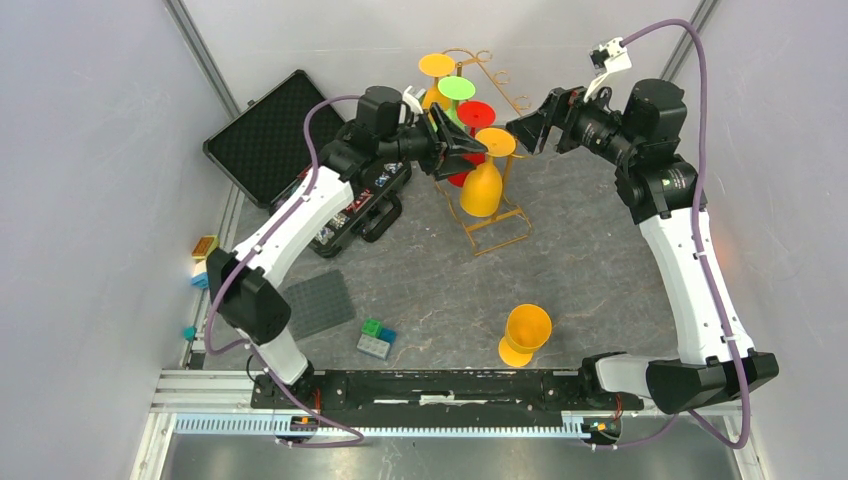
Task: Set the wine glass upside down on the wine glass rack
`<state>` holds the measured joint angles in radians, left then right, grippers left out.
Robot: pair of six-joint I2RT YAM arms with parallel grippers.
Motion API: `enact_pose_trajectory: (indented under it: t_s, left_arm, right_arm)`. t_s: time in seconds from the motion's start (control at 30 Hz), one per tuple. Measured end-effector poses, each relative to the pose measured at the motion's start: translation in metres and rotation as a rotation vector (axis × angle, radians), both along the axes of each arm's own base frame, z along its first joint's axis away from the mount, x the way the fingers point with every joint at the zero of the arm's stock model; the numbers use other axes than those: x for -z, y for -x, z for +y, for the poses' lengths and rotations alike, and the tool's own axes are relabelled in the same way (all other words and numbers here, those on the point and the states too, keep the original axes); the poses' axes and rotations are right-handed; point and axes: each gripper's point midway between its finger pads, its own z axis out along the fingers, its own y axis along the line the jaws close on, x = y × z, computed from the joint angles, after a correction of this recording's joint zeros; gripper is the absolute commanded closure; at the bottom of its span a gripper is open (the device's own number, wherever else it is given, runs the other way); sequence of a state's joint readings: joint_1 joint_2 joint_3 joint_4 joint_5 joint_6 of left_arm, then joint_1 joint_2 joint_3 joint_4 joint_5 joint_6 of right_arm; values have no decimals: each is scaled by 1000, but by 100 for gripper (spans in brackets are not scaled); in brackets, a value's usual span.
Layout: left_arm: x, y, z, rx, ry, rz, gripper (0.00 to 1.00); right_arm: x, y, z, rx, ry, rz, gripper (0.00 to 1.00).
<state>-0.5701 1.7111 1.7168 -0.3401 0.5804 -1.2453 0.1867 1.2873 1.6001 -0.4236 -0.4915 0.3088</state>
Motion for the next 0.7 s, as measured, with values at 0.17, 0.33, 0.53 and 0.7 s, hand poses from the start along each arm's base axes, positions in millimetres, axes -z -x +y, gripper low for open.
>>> enact_pose_trajectory:
  t_s: [0.17, 0.33, 0.53, 0.7]
  left_arm:
    - [-10, 27, 18, 27, -72, -77, 43]
    - [-11, 60, 37, 55, -191, -175, 43]
    - [-1, 103, 33, 159, -329, -317, 43]
    - [11, 145, 6, 337, -432, -432, 42]
  right_arm:
    - [2, 0, -1, 4, 5, 8, 2]
    - [3, 0, -1, 8, 6, 12, 2]
    - [9, -3, -7, 44, 24, 28, 2]
    - [26, -10, -26, 155, 72, 82, 2]
